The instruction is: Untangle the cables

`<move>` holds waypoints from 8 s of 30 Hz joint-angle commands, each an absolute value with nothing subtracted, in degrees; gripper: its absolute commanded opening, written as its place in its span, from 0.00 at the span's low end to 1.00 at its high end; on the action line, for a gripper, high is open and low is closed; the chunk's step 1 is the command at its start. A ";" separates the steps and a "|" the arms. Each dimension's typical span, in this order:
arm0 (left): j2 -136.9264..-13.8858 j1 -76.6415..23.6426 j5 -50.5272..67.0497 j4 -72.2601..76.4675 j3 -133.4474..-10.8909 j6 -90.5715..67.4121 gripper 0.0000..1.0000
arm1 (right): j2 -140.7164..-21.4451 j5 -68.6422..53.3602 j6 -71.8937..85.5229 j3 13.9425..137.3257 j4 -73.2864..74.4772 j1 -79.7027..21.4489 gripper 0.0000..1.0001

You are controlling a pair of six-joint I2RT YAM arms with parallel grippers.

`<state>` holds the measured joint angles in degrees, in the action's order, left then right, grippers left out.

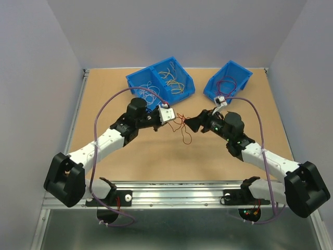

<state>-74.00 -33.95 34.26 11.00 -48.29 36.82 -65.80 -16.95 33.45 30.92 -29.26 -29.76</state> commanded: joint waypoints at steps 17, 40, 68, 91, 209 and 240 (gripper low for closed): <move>-67.15 -29.53 32.78 21.09 -46.93 26.81 0.00 | -74.44 -15.30 32.34 33.75 -34.63 -34.10 0.78; -68.20 -13.98 15.55 31.38 -47.11 7.83 0.00 | -56.89 34.18 45.09 29.27 -15.21 -33.75 0.00; -72.60 -18.89 32.52 24.88 -50.36 16.42 0.00 | -58.80 9.07 29.80 34.72 -19.85 -33.66 0.01; -80.60 -38.14 22.76 11.25 -54.05 31.73 0.00 | -63.80 -10.29 29.18 34.10 -29.45 -33.75 0.11; -79.45 -30.15 25.05 20.04 -50.63 26.98 0.73 | -92.72 16.61 14.24 61.43 31.99 -48.52 1.00; -77.61 -29.18 23.03 21.79 -49.83 25.15 0.73 | -92.41 19.06 15.55 63.81 26.90 -48.70 0.01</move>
